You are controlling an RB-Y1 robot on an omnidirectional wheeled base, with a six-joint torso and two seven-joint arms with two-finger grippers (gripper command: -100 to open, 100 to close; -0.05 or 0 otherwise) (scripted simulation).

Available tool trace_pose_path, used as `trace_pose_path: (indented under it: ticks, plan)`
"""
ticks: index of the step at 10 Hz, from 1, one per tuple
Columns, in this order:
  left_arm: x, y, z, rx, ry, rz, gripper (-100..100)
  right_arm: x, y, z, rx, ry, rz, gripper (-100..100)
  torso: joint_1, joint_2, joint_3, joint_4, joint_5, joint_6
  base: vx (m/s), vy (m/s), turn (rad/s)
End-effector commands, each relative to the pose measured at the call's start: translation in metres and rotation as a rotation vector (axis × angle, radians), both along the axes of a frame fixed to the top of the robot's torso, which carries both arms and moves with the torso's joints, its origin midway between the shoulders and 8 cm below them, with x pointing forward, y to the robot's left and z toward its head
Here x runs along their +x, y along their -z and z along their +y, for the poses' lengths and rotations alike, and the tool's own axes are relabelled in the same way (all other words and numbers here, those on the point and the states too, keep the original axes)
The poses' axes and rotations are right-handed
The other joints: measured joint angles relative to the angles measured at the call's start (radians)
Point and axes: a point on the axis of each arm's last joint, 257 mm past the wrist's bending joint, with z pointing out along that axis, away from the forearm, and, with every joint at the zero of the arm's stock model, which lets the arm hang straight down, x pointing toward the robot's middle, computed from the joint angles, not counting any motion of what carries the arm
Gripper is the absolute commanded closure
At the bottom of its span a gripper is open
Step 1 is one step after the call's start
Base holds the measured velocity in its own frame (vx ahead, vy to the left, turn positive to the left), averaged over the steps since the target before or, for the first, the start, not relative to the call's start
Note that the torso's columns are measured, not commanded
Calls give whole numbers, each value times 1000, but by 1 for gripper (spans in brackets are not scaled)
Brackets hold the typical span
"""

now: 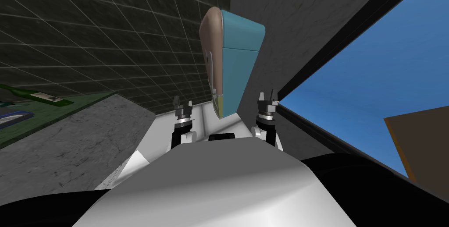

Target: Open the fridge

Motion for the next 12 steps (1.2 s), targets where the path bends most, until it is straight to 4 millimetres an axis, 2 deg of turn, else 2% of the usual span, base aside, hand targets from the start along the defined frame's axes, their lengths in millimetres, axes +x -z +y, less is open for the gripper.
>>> trace_pose_path:
  ticks: [1,9,10,12]
  plan:
    - [0,0,0,0,0,0,0,0,0,0,0,0,0,0,0,40,-82,41,0,0,0,0,0]
    - [0,0,0,0,0,0,0,0,0,0,0,0,0,0,0,618,-1234,617,0,0,0,0,0]
    - [1,3,-2,35,18,12,-100,0,0,0,0,0,0,0,0,691,-1382,691,0,0,24,-16,13]
    - [4,9,-4,83,40,36,-100,0,0,0,0,0,0,0,-1,733,-1471,734,0,0,48,-35,19]
